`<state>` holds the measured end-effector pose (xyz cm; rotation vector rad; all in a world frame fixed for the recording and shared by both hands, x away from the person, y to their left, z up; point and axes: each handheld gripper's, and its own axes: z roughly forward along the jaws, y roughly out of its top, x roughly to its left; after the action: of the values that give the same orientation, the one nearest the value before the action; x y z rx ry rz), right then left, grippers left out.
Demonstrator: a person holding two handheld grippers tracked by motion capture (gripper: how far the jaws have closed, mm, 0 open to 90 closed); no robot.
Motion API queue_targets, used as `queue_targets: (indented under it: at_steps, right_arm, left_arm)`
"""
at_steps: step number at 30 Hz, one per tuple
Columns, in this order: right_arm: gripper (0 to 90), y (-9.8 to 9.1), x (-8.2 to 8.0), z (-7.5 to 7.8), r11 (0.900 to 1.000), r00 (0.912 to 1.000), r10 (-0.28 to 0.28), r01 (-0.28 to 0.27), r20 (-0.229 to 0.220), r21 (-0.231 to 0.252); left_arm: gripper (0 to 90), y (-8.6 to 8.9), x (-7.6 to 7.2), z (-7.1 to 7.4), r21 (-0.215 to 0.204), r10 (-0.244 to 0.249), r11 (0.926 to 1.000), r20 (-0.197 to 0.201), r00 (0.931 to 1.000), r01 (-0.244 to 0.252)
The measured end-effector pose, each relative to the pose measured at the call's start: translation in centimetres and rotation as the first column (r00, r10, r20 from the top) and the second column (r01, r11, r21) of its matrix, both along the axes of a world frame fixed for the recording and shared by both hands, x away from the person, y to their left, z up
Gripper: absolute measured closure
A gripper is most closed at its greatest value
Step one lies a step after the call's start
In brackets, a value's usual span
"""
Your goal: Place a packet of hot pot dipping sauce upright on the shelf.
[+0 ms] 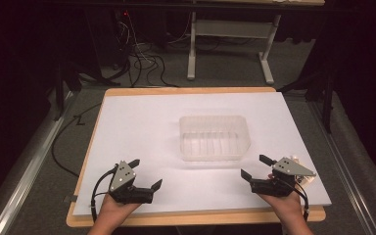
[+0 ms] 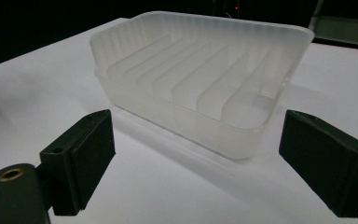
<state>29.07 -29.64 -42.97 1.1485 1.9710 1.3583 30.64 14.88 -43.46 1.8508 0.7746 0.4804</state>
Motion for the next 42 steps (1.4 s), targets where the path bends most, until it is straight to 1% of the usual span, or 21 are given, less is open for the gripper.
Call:
queue_targets:
  at_steps: [2, 4, 6, 8, 11, 14, 16, 19, 20, 22, 24, 26, 28, 30, 31, 33, 35, 37, 39, 41, 42]
  right_arm:
    - [11.2, -0.2, -0.1, 0.0, 1.0000, 1.0000, -0.007, 0.007, 0.001, -0.005]
    - [13.2, -1.0, -0.3, 0.0, 0.9986, 0.9993, -0.038, 0.038, 0.006, -0.036]
    - [15.2, -1.8, -0.5, 0.0, 0.9964, 0.9979, -0.064, 0.064, 0.011, -0.055]
    - [16.3, -2.9, -0.7, 0.0, 0.9942, 0.9959, -0.090, 0.090, 0.006, -0.059]
    - [18.8, -4.4, -1.0, 0.0, 0.9909, 0.9919, -0.127, 0.127, 0.003, -0.044]
    - [22.6, -6.1, -1.5, 0.0, 0.9850, 0.9853, -0.171, 0.170, -0.009, -0.027]
    - [24.3, -7.1, -1.7, -0.1, 0.9804, 0.9806, -0.196, 0.195, -0.016, -0.026]
    - [27.8, -8.6, -2.0, -0.5, 0.9691, 0.9686, -0.246, 0.245, -0.038, -0.031]
    - [30.4, -9.2, -2.1, -0.6, 0.9652, 0.9643, -0.261, 0.259, -0.047, -0.034]
    - [39.0, -10.3, -2.6, -0.8, 0.9604, 0.9573, -0.278, 0.279, -0.078, -0.009]
    - [43.9, -11.2, -3.3, -1.0, 0.9603, 0.9562, -0.277, 0.279, -0.097, 0.010]
    - [45.7, -11.8, -4.0, -1.0, 0.9575, 0.9531, -0.288, 0.288, -0.094, -0.008]
    - [47.9, -12.5, -4.5, -1.2, 0.9530, 0.9479, -0.302, 0.303, -0.100, -0.013]
    - [49.1, -13.0, -4.8, -1.6, 0.9492, 0.9414, -0.313, 0.314, -0.125, -0.010]
    - [49.9, -13.2, -4.9, -1.9, 0.9502, 0.9403, -0.310, 0.311, -0.140, -0.015]
    - [51.1, -13.4, -5.1, -2.5, 0.9510, 0.9361, -0.309, 0.307, -0.168, -0.039]
    - [53.9, -13.6, -5.4, -2.9, 0.9535, 0.9349, -0.301, 0.297, -0.187, -0.052]
    - [58.0, -13.7, -5.8, -3.2, 0.9528, 0.9303, -0.303, 0.298, -0.206, -0.058]
    - [63.4, -13.8, -6.2, -3.4, 0.9562, 0.9315, -0.293, 0.285, -0.216, -0.065]
    - [72.4, -13.9, -6.6, -3.6, 0.9583, 0.9293, -0.286, 0.278, -0.234, -0.066]
    - [76.5, -14.0, -6.7, -3.7, 0.9620, 0.9312, -0.273, 0.265, -0.242, -0.067]
  left_arm:
    - [1.8, -0.1, 0.1, 0.0, 0.000, -0.003, 1.0000, -0.001, 1.0000, 0.003]
    - [2.0, -0.2, 0.2, 0.0, 0.006, -0.003, 1.0000, 0.002, 1.0000, 0.003]
    - [2.8, -0.3, 0.3, 0.0, 0.005, -0.005, 1.0000, 0.005, 1.0000, 0.005]
    - [4.2, -0.4, 0.4, 0.1, 0.003, -0.006, 1.0000, 0.007, 1.0000, 0.006]
    - [7.1, -0.6, 0.7, 0.1, -0.004, -0.004, 1.0000, 0.003, 1.0000, 0.004]
    - [8.7, -0.8, 1.0, 0.1, -0.008, -0.006, 1.0000, -0.004, 1.0000, 0.006]
    - [9.5, -0.9, 1.1, 0.2, -0.009, -0.006, 0.9999, -0.002, 1.0000, 0.006]
    - [10.6, -1.0, 1.3, 0.3, -0.010, -0.003, 0.9999, -0.001, 1.0000, 0.003]
    - [10.7, -1.0, 1.3, 0.3, -0.012, -0.002, 0.9999, -0.001, 1.0000, 0.002]
    - [10.8, -1.0, 1.4, 0.3, -0.019, -0.002, 0.9998, 0.000, 1.0000, 0.002]
    - [11.1, -1.1, 1.4, 0.3, -0.020, -0.004, 0.9998, 0.001, 1.0000, 0.004]
    - [11.3, -1.2, 1.5, 0.4, -0.024, -0.005, 0.9997, 0.003, 1.0000, 0.005]
    - [12.1, -1.4, 1.7, 0.4, -0.029, -0.010, 0.9995, 0.005, 0.9999, 0.010]
    - [13.8, -1.8, 1.9, 0.4, -0.029, -0.022, 0.9993, 0.006, 0.9997, 0.022]
    - [14.5, -2.1, 2.1, 0.4, -0.031, -0.030, 0.9991, 0.005, 0.9996, 0.030]
    - [14.6, -2.6, 2.3, 0.4, -0.020, -0.045, 0.9988, 0.006, 0.9990, 0.045]
    - [14.7, -3.1, 2.4, 0.4, -0.022, -0.058, 0.9981, 0.008, 0.9983, 0.058]
    - [14.7, -3.5, 2.7, 0.5, -0.024, -0.067, 0.9974, 0.012, 0.9977, 0.068]
    - [14.8, -3.9, 2.8, 0.5, -0.029, -0.076, 0.9967, 0.015, 0.9970, 0.076]
    - [14.8, -4.2, 3.0, 0.5, -0.026, -0.082, 0.9962, 0.019, 0.9964, 0.083]
    - [14.8, -4.4, 3.1, 0.5, -0.028, -0.086, 0.9959, 0.018, 0.9961, 0.087]
